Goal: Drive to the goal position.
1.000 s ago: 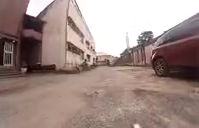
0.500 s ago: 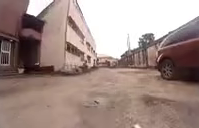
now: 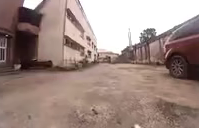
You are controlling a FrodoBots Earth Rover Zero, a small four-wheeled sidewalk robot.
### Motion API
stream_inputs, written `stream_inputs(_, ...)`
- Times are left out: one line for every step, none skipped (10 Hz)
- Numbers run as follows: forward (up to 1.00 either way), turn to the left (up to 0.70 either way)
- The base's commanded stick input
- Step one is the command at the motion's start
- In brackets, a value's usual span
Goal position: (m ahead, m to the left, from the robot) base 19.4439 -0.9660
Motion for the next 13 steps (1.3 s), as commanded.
stream_inputs(1.00,0.00)
stream_inputs(1.00,0.00)
stream_inputs(1.00,0.00)
stream_inputs(1.00,0.00)
stream_inputs(1.00,0.00)
stream_inputs(1.00,0.00)
stream_inputs(1.00,0.00)
stream_inputs(1.00,0.00)
stream_inputs(1.00,0.00)
stream_inputs(1.00,0.00)
stream_inputs(1.00,0.00)
stream_inputs(1.00,-0.16)
stream_inputs(1.00,-0.27)
